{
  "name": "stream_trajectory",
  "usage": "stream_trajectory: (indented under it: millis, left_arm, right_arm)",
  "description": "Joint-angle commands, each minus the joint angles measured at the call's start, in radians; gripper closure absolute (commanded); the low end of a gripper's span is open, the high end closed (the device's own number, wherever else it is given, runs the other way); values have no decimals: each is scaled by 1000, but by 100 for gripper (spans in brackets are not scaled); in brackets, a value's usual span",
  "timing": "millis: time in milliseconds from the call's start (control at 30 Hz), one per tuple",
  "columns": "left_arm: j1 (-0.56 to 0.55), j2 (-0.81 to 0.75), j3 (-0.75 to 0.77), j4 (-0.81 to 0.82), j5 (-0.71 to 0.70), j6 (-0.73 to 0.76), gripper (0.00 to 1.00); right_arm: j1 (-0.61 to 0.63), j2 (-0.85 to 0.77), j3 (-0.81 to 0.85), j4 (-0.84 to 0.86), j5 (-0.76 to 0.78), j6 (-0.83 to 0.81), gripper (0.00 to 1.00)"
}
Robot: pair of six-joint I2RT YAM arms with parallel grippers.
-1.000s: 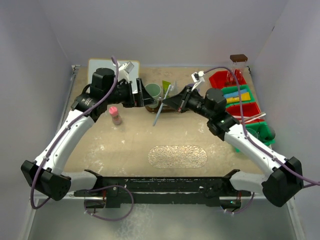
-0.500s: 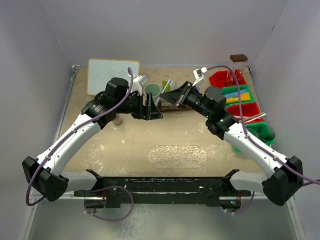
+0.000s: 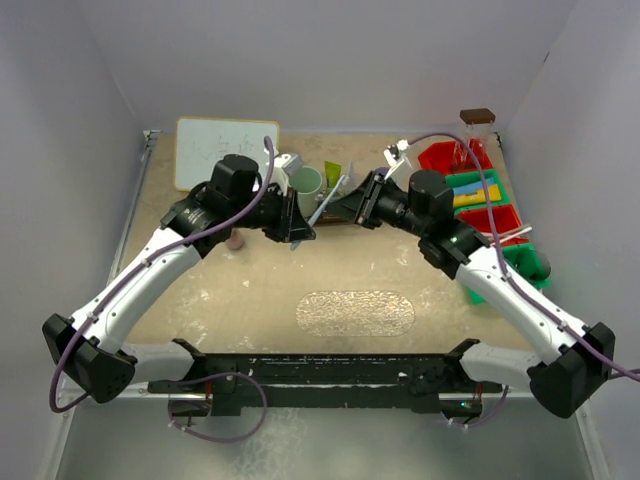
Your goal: Prepare toiletry sets of a toothbrush and toothpaste on the tray
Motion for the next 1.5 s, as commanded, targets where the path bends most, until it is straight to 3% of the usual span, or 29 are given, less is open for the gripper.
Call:
stream_trajectory:
  millis: [0, 100, 233, 333, 533, 767, 967, 1233, 1467]
  left_arm:
    - [18, -21, 33, -24, -22, 103, 97]
    - [19, -15, 42, -74, 7, 160, 97]
    - [19, 1, 30, -114, 111, 230, 97]
    - [18, 17, 29, -156, 156, 291, 97]
    - [11, 54, 34, -229, 288, 406, 97]
    - [-22, 86, 0, -248, 420, 436, 97]
    - [-35, 83, -20, -249, 431, 432, 97]
    - [-42, 69, -33, -237, 474, 428, 97]
    - [-48, 64, -38, -236, 483, 428, 97]
  right_arm:
    - [6, -94, 120, -283, -146, -306, 61]
    - [4, -141, 171, -565, -84, -578, 44]
    - [4, -168, 277, -818, 11, -784, 26]
    - [3, -120, 417, -984, 16, -881, 22]
    - [1, 51, 650, -1181, -93, -1015, 25]
    - [1, 150, 702, -1176, -290, -1126, 30]
    - [1, 225, 768, -1213, -283, -1149, 32]
    - [2, 271, 697, -1221, -372, -1217, 38]
    - [1, 300, 655, -1189, -462, -1361, 54]
